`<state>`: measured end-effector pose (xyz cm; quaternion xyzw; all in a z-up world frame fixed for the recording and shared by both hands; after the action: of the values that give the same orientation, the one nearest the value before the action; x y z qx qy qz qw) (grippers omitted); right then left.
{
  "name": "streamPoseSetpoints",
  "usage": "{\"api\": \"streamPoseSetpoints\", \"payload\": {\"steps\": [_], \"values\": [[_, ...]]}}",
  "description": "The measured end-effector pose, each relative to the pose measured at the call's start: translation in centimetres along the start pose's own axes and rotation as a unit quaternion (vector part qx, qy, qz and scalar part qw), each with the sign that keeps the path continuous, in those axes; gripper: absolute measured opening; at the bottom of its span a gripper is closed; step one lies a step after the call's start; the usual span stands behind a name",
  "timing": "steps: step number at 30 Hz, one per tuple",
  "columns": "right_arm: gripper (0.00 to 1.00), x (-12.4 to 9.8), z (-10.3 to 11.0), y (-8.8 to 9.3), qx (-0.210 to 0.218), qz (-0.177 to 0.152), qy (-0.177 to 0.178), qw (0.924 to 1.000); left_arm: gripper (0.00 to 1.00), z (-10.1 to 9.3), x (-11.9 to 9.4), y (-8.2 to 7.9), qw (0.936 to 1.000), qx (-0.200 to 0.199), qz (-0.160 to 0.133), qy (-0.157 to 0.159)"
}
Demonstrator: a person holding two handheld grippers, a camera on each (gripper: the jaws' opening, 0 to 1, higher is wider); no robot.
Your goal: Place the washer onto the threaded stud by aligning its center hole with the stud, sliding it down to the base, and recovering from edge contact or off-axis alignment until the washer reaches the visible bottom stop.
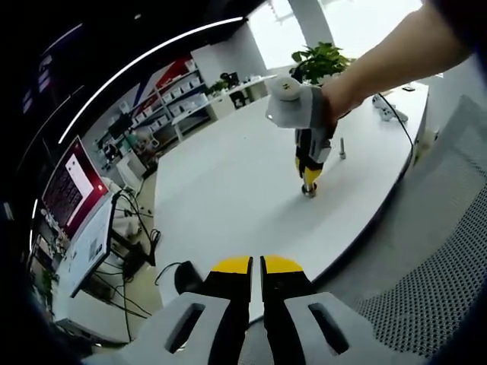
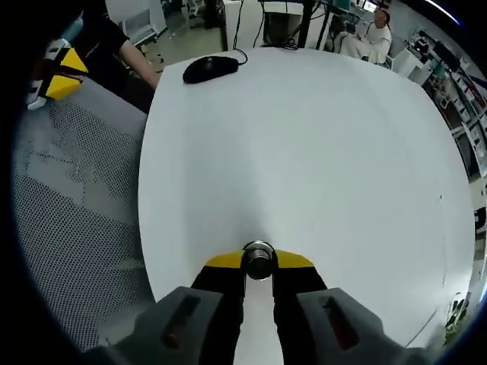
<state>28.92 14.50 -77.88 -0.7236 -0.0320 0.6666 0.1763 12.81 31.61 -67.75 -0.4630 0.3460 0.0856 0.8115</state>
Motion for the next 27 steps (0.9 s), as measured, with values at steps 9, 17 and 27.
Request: {"api": "streamPoseSetpoints", "payload": {"steps": [9,17,27], "values": [[0.13,0.8,0.7,-2.7,-0.018,0.001,-0.011,0.9998,0.02,0.1,0.0,0.0,1.0,-0.001,-0.002,-0.001],[0.13,1.6,0.8,-4.6,-0.028,0.0,-0.014,0.9995,0.02,0.1,0.0,0.0,1.0,-0.001,-0.003,-0.002],[0.15,2.0,1.0,-6.2,-0.078,-0.008,-0.023,0.9967,0.02,0.2,0.0,0.0,1.0,-0.002,-0.003,-0.002]]}}
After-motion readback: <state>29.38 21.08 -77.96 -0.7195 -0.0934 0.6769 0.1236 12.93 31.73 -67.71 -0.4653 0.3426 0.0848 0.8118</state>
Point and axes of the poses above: the point that each gripper's makers call its tool centre point, and the gripper's own axes: x roughly forward along the fingers, z roughly to its left, y roughly out of its underside, the point moved 5 cm from there along -x, roughly backward along the fingers, and after that the axes turned 2 degrees about z, right-handed, at the moved point
